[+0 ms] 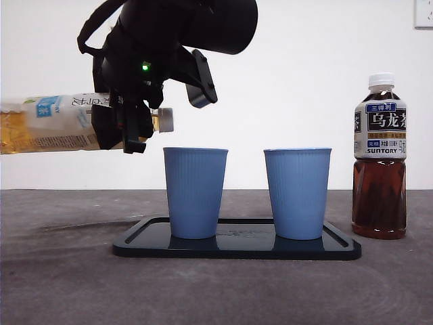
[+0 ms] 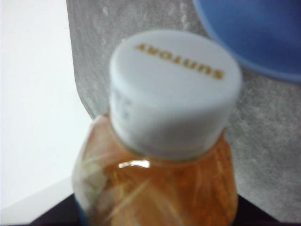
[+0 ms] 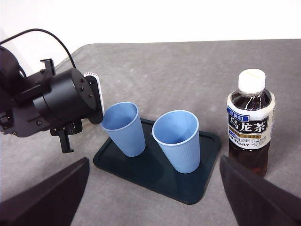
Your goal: Pour the drink into the cup
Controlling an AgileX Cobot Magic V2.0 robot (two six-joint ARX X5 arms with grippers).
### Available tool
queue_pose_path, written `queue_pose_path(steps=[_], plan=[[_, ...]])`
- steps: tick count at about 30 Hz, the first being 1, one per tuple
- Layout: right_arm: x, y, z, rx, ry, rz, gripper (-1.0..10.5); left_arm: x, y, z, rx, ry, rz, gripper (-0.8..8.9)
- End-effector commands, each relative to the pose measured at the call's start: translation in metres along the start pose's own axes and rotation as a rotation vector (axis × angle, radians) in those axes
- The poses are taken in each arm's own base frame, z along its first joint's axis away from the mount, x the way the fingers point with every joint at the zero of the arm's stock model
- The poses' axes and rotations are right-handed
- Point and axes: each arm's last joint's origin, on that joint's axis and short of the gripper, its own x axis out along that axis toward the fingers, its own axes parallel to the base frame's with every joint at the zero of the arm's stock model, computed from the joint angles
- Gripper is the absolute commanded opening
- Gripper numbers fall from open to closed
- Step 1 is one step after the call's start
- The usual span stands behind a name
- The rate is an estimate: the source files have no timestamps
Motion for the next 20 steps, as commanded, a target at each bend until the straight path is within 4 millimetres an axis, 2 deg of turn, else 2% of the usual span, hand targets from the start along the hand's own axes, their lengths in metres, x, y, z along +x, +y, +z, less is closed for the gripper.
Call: queue_pose_path(steps=[1, 20], plan=[[-0.0022, 0.0020, 0.0049, -0.026, -0.025, 0.005, 4.4, -0.0044, -0.0023, 0.0093, 0.044, -0.001, 0.059, 1.13], [-0.0022, 0.0020, 0.0050, -0.033, -0.025, 0.005, 4.4, -0.0062, -0.0058, 0.0124, 0.084, 0.006, 0.108, 1.13]])
